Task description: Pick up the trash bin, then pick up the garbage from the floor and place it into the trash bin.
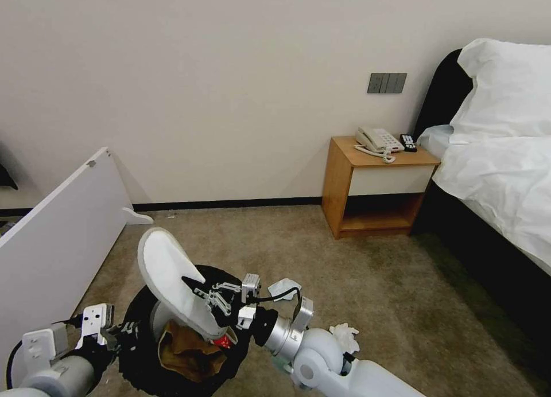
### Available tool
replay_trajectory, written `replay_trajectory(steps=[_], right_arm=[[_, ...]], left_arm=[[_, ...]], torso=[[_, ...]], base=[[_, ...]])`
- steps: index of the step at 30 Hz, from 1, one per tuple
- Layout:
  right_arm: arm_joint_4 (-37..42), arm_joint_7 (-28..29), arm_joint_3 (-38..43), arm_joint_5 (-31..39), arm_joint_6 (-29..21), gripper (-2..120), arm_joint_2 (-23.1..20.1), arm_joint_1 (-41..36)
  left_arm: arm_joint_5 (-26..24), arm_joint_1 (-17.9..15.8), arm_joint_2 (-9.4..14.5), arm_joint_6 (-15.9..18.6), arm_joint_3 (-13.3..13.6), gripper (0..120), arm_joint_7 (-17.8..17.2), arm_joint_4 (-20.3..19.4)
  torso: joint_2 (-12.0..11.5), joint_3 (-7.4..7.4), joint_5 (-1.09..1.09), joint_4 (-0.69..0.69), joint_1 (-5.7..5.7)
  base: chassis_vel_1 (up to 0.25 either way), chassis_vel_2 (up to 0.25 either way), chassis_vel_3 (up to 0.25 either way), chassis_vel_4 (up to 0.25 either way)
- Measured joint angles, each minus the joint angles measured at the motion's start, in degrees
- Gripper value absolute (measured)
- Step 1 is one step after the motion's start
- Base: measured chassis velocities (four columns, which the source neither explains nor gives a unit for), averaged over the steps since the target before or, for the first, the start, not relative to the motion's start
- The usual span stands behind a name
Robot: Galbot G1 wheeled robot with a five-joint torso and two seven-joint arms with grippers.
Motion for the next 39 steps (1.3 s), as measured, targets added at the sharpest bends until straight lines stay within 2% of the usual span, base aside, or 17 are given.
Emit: replay_trajectory(steps=[15,32,33,34,35,36,39], right_arm=[[-2.6,2.4,-2.5,-1.8,-1.0,0,0.4,-0.7],[-0.9,5.5,-4.3,-3.4,-1.6,1,-1.8,-1.2],[-0.8,5.6,-4.3,-3.6,-1.6,5,-1.8,-1.1],[-0.8,5.6,-4.3,-3.6,-1.6,5,-1.8,-1.1],[-0.6,5.6,-4.3,-3.7,-1.4,14,-1.9,-1.0],[-0.6,5.6,-4.3,-3.7,-1.4,14,-1.9,-1.0],[-0.5,4.7,-3.5,-5.7,-0.2,29,-2.0,-0.8]], left_arm=[[-1.1,-0.3,0.3,0.0,-0.7,3,-0.2,-0.4],[-1.5,-0.4,0.4,0.0,-0.9,3,-0.1,-0.7],[-1.5,-0.4,0.4,0.0,-0.9,3,-0.1,-0.7],[-1.5,-0.4,0.4,0.0,-0.9,3,-0.1,-0.7],[-1.5,-0.4,0.4,0.0,-0.9,3,-0.1,-0.7],[-1.5,-0.4,0.4,0.0,-0.9,3,-0.1,-0.7],[-1.5,-0.3,0.3,0.0,-0.9,3,-0.1,-0.8]], torso=[[0.0,0.00,0.00,0.00,0.00],[0.0,0.00,0.00,0.00,0.00],[0.0,0.00,0.00,0.00,0.00],[0.0,0.00,0.00,0.00,0.00],[0.0,0.00,0.00,0.00,0.00],[0.0,0.00,0.00,0.00,0.00],[0.0,0.00,0.00,0.00,0.00]], base=[[0.000,0.000,0.000,0.000],[0.000,0.000,0.000,0.000],[0.000,0.000,0.000,0.000],[0.000,0.000,0.000,0.000],[0.000,0.000,0.000,0.000],[0.000,0.000,0.000,0.000],[0.000,0.000,0.000,0.000]])
